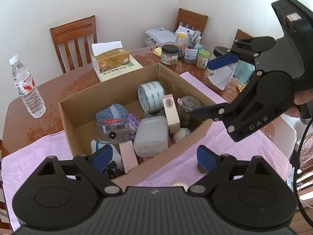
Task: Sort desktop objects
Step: 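Carry container and cream paper box into the cardboard box and open both tools, then withdraw tools, moving left tool to cream ring while right tool approaches brown ring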
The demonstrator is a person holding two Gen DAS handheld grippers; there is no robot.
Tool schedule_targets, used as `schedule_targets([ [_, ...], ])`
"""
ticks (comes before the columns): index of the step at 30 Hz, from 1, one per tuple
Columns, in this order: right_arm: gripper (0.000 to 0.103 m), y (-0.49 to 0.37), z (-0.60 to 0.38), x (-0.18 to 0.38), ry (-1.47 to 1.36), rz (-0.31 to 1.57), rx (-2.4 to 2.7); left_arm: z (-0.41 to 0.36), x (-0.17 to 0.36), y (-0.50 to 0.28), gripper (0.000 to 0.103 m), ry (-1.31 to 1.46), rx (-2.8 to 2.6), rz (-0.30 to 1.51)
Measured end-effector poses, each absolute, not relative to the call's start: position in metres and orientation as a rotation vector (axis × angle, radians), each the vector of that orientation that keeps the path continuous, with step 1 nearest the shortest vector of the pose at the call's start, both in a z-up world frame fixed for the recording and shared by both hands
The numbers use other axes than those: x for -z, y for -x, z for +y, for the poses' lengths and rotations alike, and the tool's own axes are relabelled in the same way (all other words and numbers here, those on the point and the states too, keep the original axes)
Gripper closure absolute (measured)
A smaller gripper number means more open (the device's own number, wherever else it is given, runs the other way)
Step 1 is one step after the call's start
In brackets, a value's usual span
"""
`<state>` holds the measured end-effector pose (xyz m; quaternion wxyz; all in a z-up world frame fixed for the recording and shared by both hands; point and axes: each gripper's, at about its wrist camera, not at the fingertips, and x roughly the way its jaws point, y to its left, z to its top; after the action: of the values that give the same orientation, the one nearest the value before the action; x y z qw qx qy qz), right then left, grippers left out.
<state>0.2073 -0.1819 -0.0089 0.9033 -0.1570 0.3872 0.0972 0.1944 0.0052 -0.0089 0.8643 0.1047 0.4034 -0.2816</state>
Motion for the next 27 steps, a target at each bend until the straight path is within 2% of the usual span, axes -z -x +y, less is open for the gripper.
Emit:
schedule_targets([
  [13,0.002,-0.167,-0.198,0.024,0.173,0.813,-0.124,0.0,0.013,-0.167,0.01,-0.12,0.521,0.875],
  [27,0.003,-0.124,-0.204,0.057,0.131,0.835,-0.068,-0.011,0.055,-0.133,0.01,-0.113,0.485,0.873],
])
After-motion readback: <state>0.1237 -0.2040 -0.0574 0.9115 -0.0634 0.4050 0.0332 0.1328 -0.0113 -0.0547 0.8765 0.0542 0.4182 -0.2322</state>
